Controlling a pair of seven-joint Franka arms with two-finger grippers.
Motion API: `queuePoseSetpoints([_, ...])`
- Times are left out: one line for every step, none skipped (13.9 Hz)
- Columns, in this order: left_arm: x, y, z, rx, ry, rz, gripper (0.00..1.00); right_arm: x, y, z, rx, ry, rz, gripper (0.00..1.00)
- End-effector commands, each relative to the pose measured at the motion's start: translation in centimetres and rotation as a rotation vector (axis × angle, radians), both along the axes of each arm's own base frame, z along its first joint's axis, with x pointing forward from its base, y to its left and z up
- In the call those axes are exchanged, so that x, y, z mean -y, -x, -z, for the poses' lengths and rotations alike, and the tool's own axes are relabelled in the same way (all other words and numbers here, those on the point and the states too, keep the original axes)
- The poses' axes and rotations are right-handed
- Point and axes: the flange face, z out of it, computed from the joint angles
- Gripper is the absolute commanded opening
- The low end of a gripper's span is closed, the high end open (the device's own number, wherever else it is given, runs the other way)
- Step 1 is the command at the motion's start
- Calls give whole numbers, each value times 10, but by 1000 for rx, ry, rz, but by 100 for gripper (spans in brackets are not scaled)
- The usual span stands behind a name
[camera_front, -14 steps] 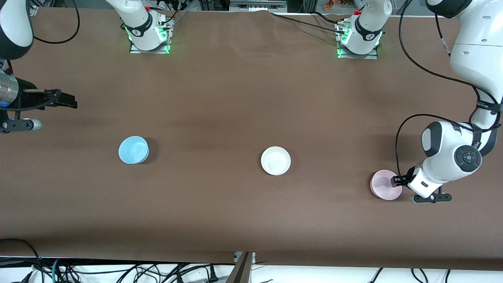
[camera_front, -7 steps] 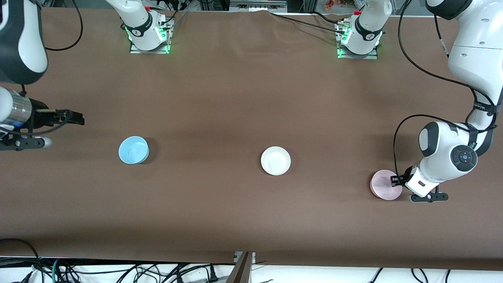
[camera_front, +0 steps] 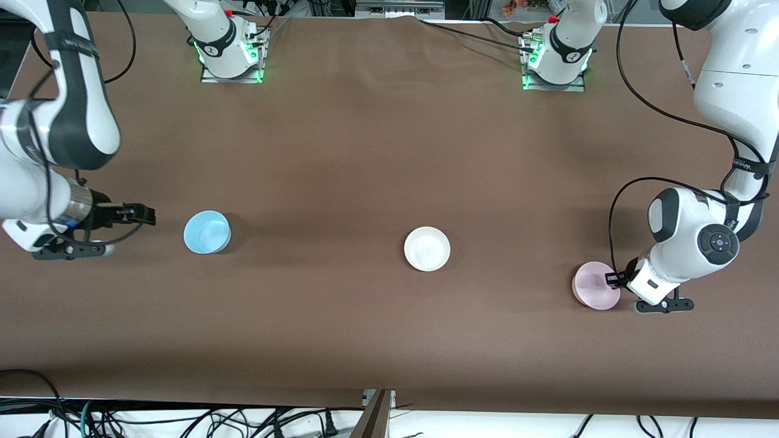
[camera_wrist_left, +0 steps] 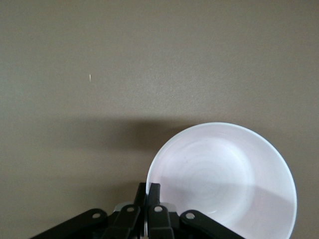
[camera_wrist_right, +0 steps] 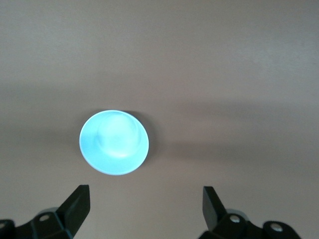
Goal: Stack pink and blue bowls on white bowl
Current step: 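Hold the pink bowl while the right gripper reaches the blue bowl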
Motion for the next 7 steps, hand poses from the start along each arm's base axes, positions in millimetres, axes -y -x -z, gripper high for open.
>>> queuePoseSetpoints([-2, 2, 4, 0, -24, 5, 0, -1, 6, 12, 5, 5, -5, 100])
queuePoseSetpoints([-2, 1, 4, 2, -24, 4, 0, 1, 6, 19, 8, 2, 0, 100])
queuePoseSetpoints([-2, 1, 3, 3, -24, 4, 0, 2, 6, 25, 18, -1, 4, 100])
queuePoseSetpoints([-2, 1, 3, 3, -24, 4, 0, 3, 9, 32, 19, -5, 7, 100])
queuePoseSetpoints([-3, 0, 2, 6, -24, 0, 0, 3, 10, 38, 28, -8, 11, 100])
queuePoseSetpoints([0, -2, -1, 11, -17, -5, 0, 7, 13, 46, 40, -7, 20, 100])
queuePoseSetpoints([1, -3, -4, 15, -8, -21, 0, 9, 16, 55, 57, -7, 20, 100])
